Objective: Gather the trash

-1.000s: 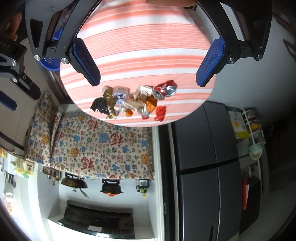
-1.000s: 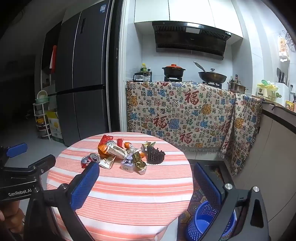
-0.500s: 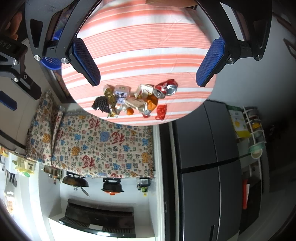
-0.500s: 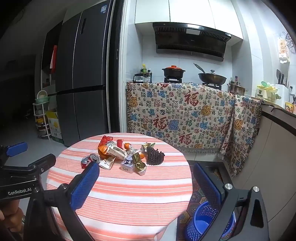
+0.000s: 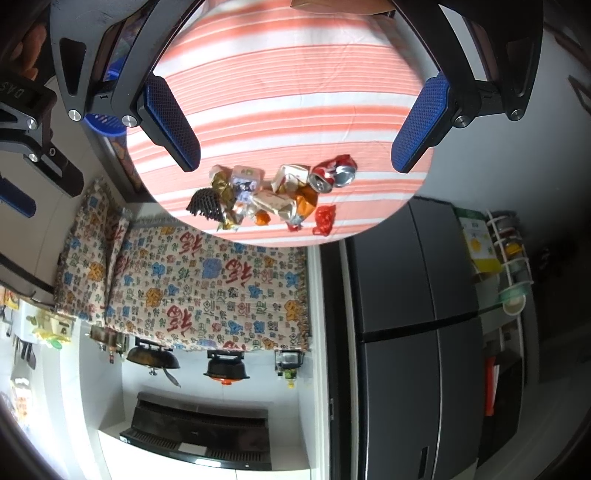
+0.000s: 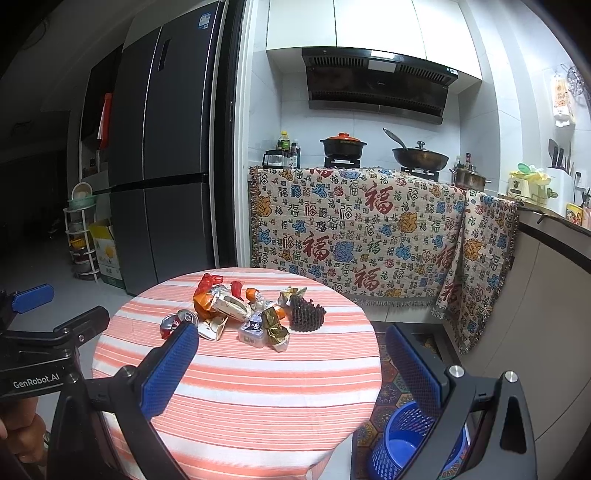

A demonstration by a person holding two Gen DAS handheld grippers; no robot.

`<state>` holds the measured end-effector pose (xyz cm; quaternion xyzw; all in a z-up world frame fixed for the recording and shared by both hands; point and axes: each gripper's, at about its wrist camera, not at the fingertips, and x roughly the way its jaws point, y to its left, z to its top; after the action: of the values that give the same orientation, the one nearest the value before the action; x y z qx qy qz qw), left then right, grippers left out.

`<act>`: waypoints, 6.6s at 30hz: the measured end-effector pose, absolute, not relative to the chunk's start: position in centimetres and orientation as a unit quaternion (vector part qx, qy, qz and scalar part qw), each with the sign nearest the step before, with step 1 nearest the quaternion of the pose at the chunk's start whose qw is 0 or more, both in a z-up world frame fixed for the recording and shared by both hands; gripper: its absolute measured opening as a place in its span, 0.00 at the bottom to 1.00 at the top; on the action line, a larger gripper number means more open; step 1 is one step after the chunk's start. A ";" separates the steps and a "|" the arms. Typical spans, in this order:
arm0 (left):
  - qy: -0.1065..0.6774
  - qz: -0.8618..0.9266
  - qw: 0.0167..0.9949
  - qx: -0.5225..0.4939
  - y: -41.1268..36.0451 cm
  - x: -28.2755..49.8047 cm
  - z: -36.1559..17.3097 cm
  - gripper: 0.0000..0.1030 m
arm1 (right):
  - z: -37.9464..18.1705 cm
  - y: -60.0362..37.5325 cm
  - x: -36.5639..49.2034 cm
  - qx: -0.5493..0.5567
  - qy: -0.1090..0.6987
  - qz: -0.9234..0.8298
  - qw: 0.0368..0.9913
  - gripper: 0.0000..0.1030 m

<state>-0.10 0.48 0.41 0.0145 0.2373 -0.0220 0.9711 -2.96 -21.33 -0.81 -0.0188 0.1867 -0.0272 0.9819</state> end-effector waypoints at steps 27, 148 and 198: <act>0.236 -0.021 0.972 0.010 1.1 -0.1 0.6 1.00 | -0.9 -21.2 -2.9 -0.015 0.184 -0.034 0.982 1.00; 0.404 -0.175 0.895 0.066 5.8 29.9 -20.2 0.73 | -20.5 -19.2 27.9 -0.030 0.428 0.098 0.898 0.22; 0.481 -0.410 0.771 0.072 -46.8 16.6 -22.6 0.73 | -24.2 -58.0 6.8 0.188 0.501 -0.112 0.837 0.21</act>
<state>16.65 -46.81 -22.64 0.0723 0.4815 -0.4099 0.7713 6.76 -57.99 -24.25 0.1883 0.5011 -0.1125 0.8372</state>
